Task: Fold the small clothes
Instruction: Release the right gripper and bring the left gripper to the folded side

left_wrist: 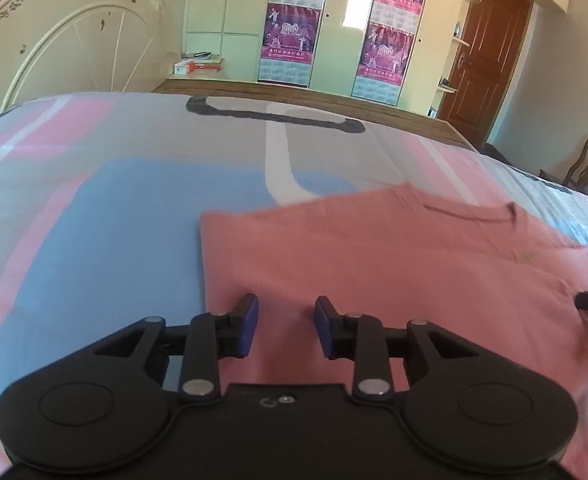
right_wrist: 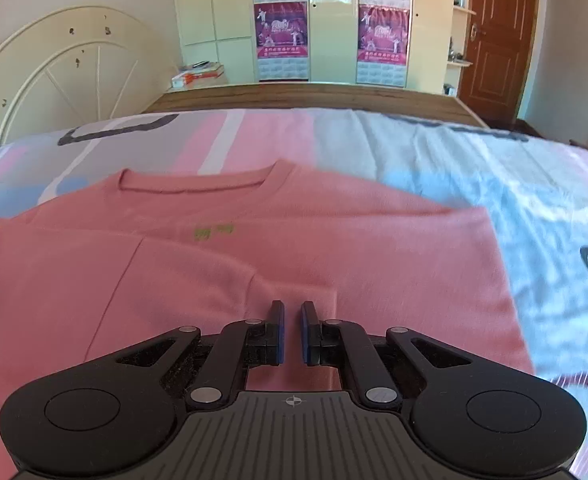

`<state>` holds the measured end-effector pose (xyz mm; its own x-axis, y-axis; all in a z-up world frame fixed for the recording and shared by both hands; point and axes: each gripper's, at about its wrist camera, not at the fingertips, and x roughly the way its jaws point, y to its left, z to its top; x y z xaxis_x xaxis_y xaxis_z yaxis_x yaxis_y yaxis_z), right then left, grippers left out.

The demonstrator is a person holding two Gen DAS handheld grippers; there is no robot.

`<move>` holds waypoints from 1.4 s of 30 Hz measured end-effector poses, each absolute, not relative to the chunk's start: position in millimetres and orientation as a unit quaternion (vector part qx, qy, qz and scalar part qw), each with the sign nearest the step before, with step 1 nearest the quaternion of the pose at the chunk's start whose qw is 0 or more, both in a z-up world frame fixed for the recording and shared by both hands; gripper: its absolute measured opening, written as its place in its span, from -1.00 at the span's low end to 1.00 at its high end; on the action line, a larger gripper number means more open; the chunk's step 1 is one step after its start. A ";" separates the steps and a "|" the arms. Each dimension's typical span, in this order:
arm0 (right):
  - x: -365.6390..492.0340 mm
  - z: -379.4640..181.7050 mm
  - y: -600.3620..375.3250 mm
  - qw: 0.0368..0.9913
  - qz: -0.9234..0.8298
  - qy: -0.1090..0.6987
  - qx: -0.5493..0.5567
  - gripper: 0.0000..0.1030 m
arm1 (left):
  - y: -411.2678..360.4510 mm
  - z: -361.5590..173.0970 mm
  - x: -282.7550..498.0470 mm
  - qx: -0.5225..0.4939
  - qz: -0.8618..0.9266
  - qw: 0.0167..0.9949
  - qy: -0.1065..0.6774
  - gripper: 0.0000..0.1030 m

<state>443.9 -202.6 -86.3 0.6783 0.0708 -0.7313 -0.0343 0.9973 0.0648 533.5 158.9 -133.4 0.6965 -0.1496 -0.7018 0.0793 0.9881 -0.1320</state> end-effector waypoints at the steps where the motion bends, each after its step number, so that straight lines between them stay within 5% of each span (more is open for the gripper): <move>1: 444.9 -87.0 -204.1 0.916 0.028 0.400 0.019 -0.88 | 162.8 -135.3 544.3 -0.053 -0.061 0.920 0.383 -0.41; 7: 449.7 -88.7 -201.2 0.915 0.024 0.403 -0.012 -0.88 | 180.6 -140.6 577.4 -0.076 -0.070 0.921 0.377 -0.47; 12: 455.0 -71.8 -170.8 0.926 0.065 0.370 0.038 -0.88 | 146.9 -128.8 553.9 -0.043 -0.099 0.928 0.357 -0.03; 19: 474.2 -90.3 -83.6 0.912 0.159 0.378 -0.011 -0.88 | 129.6 -138.6 543.9 0.006 -0.070 0.936 0.345 -0.02; 26: 479.5 -97.3 -174.5 0.916 0.038 0.396 0.054 -0.88 | 166.9 -137.8 563.8 -0.006 -0.038 0.928 0.369 -0.04; 39: 389.7 -88.3 -139.4 0.923 0.114 0.366 -0.032 -0.88 | 149.7 -144.6 450.2 -0.023 -0.019 0.935 0.352 0.00; 42: 380.1 -95.7 -188.3 0.920 0.044 0.387 0.038 -0.88 | 157.7 -143.1 446.1 -0.034 -0.019 0.928 0.370 -0.02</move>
<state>380.1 -188.3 -95.7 0.6960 0.1107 -0.7095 -0.0518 0.9932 0.1042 446.1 157.7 -143.1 0.7256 -0.0593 -0.6856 0.0097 0.9971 -0.0761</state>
